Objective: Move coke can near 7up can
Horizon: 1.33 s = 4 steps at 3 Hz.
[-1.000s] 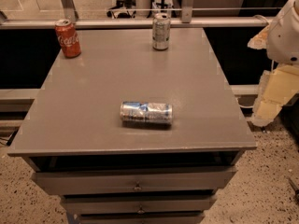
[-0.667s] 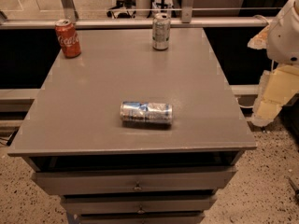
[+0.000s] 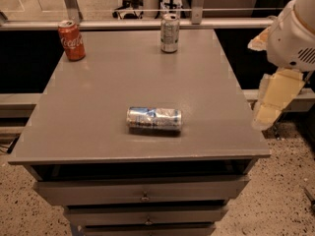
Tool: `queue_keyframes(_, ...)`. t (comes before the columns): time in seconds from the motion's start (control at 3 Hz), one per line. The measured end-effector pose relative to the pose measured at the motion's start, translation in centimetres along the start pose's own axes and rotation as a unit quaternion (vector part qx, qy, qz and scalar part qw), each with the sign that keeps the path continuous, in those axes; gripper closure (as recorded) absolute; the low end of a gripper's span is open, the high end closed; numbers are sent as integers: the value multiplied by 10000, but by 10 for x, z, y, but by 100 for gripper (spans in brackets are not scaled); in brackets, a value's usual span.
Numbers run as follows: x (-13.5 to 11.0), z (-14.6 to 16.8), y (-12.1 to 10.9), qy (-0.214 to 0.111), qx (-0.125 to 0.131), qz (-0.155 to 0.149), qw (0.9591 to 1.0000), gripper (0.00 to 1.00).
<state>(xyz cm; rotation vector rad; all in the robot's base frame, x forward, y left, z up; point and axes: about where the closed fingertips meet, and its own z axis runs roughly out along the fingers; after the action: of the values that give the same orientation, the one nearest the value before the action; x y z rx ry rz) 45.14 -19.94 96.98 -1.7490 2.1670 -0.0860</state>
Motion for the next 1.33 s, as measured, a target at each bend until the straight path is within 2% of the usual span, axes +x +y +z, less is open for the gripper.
queue_keyframes(0.33, -76, 56, -16, -625, -142, -185, 9978, 0)
queue_keyframes(0.67, -132, 82, -25, -1067, -150, -311, 9937, 0)
queue_keyframes(1.0, -136, 84, -26, -1114, -138, -312, 9932, 0)
queue_keyframes(1.33, -158, 95, -33, -1379, -70, -314, 9899, 0)
